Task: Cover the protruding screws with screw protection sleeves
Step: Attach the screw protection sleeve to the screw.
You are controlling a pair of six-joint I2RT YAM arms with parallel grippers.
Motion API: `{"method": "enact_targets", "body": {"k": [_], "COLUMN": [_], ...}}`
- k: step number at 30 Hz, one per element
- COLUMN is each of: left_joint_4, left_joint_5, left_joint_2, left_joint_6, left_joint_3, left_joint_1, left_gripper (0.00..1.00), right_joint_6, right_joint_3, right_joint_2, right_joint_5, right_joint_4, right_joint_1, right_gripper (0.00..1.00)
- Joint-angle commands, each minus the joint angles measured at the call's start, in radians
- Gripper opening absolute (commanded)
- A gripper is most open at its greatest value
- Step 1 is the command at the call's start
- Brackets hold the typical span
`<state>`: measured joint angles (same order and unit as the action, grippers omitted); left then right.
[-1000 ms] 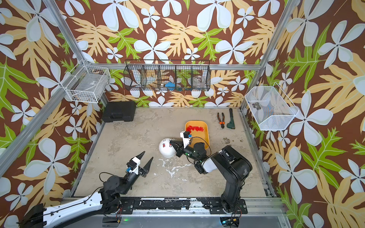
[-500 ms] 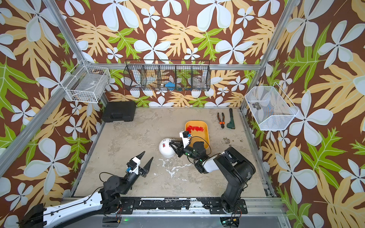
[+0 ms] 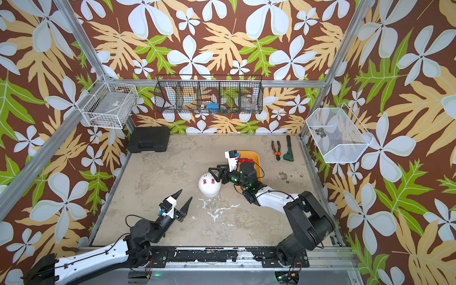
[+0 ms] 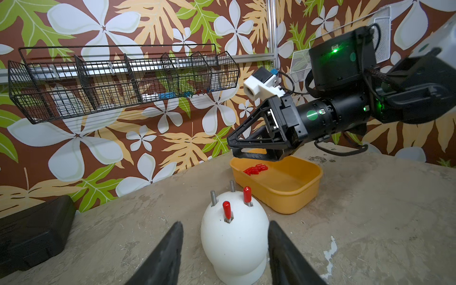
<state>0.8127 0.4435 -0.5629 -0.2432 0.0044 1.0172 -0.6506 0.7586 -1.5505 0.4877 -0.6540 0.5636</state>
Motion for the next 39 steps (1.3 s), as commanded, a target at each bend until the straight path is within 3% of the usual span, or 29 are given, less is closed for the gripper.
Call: {"method": "enact_targets", "body": {"k": [1,7,14,20,27,33,39], "left_joint_4": [0.031,0.035,0.037,0.065,0.110,0.333,0.487], "left_joint_5": [0.000,0.003,0.002,0.039,0.007,-0.016,0.054], "left_joint_2": [-0.003,-0.021,-0.030,-0.084,-0.315,-0.572,-0.843], "left_joint_6": [0.002,0.011,0.019,0.063,0.219,0.249,0.224], "left_joint_3": [-0.053,-0.049,-0.047,-0.041,0.041,0.031,0.109], "left_joint_1": [0.000,0.001,0.000,-0.002,-0.001,0.001,0.000], "left_gripper": [0.56,0.58,0.58,0.60,0.57,0.59,0.77], "right_joint_6": [-0.037,-0.008,-0.001,-0.012,-0.084,-0.097,-0.077], "right_joint_3": [0.036,0.102,0.131,0.103,0.078,0.079,0.066], "right_joint_2": [0.025,0.031,-0.098,-0.088,-0.047,0.025,0.042], "right_joint_5": [0.044,0.046,0.100,0.099,0.107,0.140,0.106], "right_joint_4": [0.299,0.454,0.437,0.413,0.376,0.313,0.293], "right_joint_1": [-0.004,-0.018,-0.030,-0.031,-0.030,-0.031,-0.034], "right_gripper": [0.71,0.69,0.62,0.58,0.63,0.70,0.72]}}
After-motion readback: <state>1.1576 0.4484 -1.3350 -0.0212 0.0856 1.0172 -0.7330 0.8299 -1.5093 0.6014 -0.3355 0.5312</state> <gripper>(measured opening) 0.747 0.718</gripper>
